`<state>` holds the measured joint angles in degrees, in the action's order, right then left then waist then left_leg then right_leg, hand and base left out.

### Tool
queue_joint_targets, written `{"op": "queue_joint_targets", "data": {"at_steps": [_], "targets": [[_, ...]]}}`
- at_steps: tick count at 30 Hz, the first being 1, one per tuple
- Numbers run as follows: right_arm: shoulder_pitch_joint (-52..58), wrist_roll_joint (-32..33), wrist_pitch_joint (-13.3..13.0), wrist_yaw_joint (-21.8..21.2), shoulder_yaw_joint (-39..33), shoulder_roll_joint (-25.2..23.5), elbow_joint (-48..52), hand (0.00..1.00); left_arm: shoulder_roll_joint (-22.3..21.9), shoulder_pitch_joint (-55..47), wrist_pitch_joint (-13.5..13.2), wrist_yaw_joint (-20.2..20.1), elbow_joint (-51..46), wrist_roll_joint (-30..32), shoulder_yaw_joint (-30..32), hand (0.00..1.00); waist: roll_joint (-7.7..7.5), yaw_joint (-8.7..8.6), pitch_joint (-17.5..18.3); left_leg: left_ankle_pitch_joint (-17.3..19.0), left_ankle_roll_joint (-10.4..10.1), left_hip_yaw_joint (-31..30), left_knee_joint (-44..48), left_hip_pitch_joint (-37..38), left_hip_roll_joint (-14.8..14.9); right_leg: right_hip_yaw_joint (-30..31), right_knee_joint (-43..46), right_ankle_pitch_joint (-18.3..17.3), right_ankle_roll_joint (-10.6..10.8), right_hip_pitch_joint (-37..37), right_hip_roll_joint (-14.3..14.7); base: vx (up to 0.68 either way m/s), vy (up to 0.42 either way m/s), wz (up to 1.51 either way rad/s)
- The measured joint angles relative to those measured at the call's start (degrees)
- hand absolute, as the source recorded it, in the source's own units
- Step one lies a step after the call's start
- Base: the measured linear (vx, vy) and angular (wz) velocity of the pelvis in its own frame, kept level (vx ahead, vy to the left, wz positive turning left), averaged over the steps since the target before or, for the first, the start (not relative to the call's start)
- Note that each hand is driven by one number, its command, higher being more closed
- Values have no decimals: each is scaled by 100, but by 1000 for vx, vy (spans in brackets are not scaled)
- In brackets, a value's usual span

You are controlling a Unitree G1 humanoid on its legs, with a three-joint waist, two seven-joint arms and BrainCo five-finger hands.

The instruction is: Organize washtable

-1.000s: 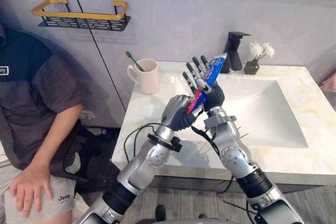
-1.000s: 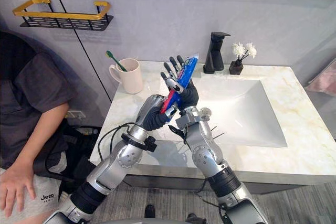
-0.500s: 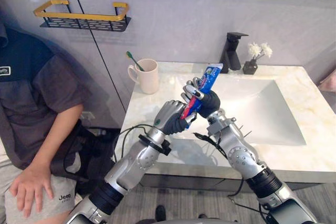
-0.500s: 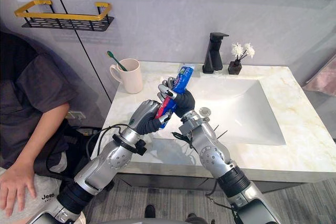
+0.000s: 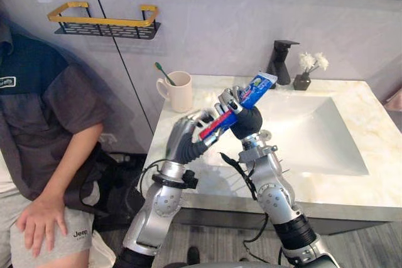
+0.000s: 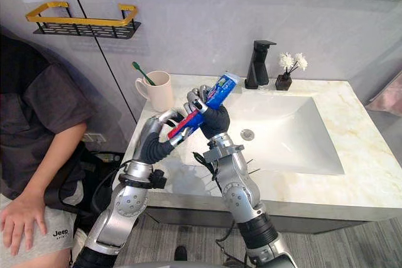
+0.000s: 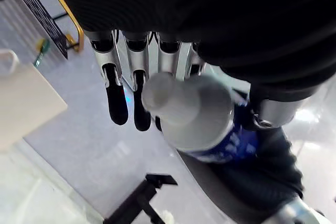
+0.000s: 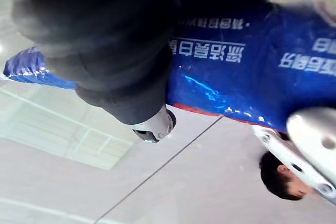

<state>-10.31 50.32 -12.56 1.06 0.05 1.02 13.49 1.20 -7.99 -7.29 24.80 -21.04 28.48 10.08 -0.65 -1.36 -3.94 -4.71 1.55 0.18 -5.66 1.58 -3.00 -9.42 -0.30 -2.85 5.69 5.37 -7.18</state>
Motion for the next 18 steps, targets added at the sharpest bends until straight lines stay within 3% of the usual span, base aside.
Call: {"op": "queue_joint_targets", "data": {"at_steps": [1, 3, 9, 13, 18], "targets": [[86, -77, -257, 177, -602, 13, 83, 100, 23, -237, 88, 223, -29, -237, 548, 0, 3, 60, -1, -1, 1, 2, 6, 2, -3, -5, -27, 0, -1, 17, -2, 35, -18, 5], [201, -262, -517, 358, -1053, 102, 194, 100, 54, -737, 88, 370, -89, -592, 887, 0, 8, 75, 3, -3, 4, -3, 9, 6, -11, -14, -71, 1, -1, 42, -8, 48, -25, 1], [347, -1190, -496, 542, -1180, 120, 628, 100, -491, -1124, 5, 287, 143, -1460, 1158, 0, 36, 90, 21, -2, 0, -77, -21, -4, 5, -95, -107, -11, -19, 78, -3, 6, -28, 5], [350, -1765, -468, 777, -1437, 95, 628, 100, -503, -1128, 65, -26, 1723, -1918, 1498, 0, 38, 222, 25, -3, -2, -154, -22, -4, -2, -175, -135, -15, -22, 128, -7, -2, -18, 11], [332, -2689, -305, 1061, -1497, 45, 608, 100, -519, -1246, 314, -646, 3938, -2310, 1526, 0, -31, 246, 61, -4, -8, -251, -23, -101, -10, -295, -160, -19, -21, 95, -12, 2, -19, 10]]}}
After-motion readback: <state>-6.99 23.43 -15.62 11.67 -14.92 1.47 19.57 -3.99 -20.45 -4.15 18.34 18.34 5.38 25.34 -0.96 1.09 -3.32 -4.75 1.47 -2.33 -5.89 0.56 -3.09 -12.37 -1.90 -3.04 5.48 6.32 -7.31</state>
